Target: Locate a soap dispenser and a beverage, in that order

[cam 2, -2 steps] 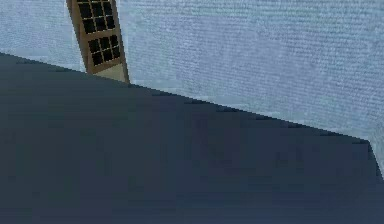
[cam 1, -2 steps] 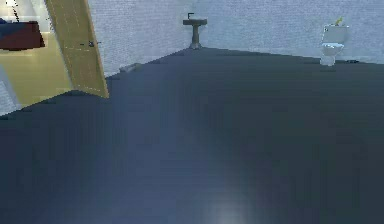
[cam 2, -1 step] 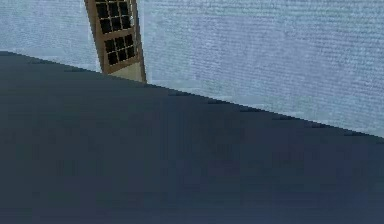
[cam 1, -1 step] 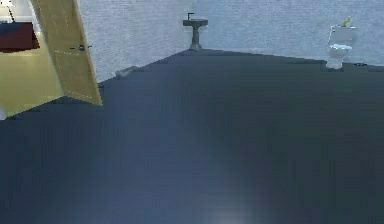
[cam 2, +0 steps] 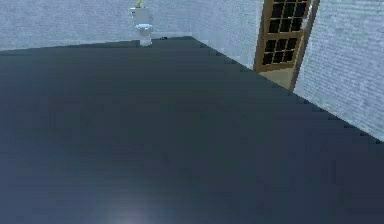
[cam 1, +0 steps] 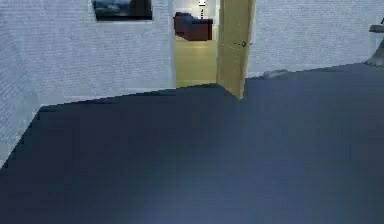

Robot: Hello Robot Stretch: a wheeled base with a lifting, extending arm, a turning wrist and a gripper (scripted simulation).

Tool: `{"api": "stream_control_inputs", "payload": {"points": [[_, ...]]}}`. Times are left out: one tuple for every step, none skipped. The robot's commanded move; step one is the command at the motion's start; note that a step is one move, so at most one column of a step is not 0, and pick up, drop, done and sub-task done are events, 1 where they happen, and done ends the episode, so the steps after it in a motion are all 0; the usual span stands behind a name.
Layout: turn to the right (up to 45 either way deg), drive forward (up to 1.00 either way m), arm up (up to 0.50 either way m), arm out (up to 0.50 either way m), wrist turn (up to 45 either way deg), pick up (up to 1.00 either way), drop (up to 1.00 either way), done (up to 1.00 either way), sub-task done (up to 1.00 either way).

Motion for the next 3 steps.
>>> {"api": "stream_control_inputs", "payload": {"points": [[0.0, 1.0, 0.0, 0.0, 0.0, 0.0, 0.0, 0.0, 0.0], [0.0, 1.0, 0.0, 0.0, 0.0, 0.0, 0.0, 0.0, 0.0], [0.0, 1.0, 0.0, 0.0, 0.0, 0.0, 0.0, 0.0, 0.0]]}}
